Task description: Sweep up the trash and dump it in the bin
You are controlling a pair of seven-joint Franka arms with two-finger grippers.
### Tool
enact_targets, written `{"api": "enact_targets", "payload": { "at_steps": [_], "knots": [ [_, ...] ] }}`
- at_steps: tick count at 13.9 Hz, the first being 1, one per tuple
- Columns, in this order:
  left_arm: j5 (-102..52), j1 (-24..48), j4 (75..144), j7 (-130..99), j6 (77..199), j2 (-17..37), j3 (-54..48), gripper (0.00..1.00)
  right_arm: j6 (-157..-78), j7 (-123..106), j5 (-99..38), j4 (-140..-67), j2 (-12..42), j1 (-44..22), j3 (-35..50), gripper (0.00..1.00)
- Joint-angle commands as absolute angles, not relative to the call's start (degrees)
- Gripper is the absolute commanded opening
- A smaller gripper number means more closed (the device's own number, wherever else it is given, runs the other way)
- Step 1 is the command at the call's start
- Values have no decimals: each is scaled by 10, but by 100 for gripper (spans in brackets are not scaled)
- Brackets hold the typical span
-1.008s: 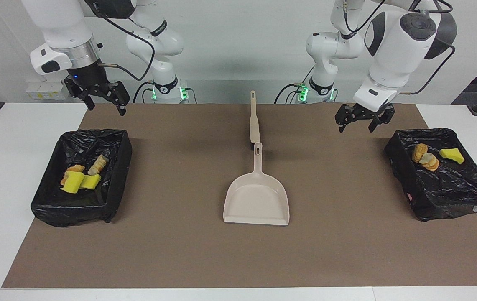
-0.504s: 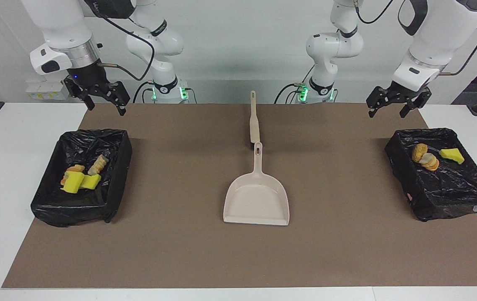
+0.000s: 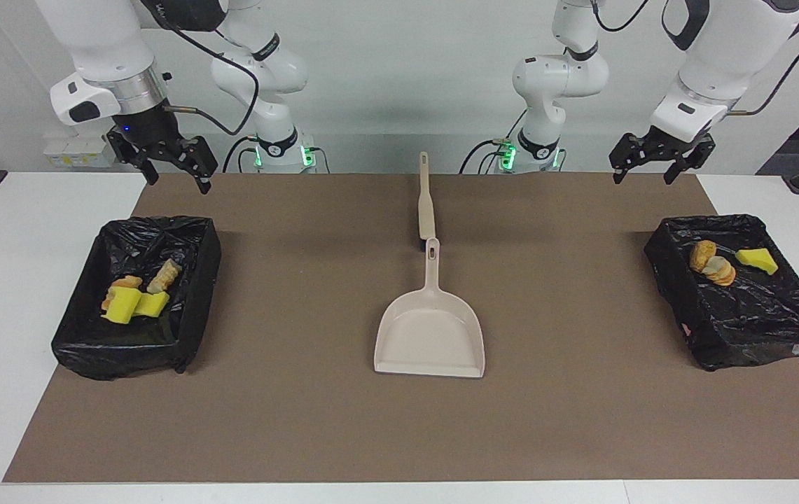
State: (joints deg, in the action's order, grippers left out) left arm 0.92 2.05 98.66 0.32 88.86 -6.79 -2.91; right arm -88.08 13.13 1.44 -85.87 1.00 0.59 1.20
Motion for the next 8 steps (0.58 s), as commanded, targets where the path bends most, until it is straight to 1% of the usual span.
{"api": "enact_targets", "payload": {
  "at_steps": [1, 5, 8],
  "knots": [
    [13, 19, 977, 4, 894, -78, -29, 100, -886, 125, 7, -867, 3, 13, 15, 100],
    [10, 24, 969, 1, 882, -82, -32, 100, -886, 125, 7, -867, 3, 13, 15, 100],
    [6, 26, 957, -5, 896, -79, -33, 100, -885, 125, 7, -868, 3, 13, 15, 100]
  ]
}}
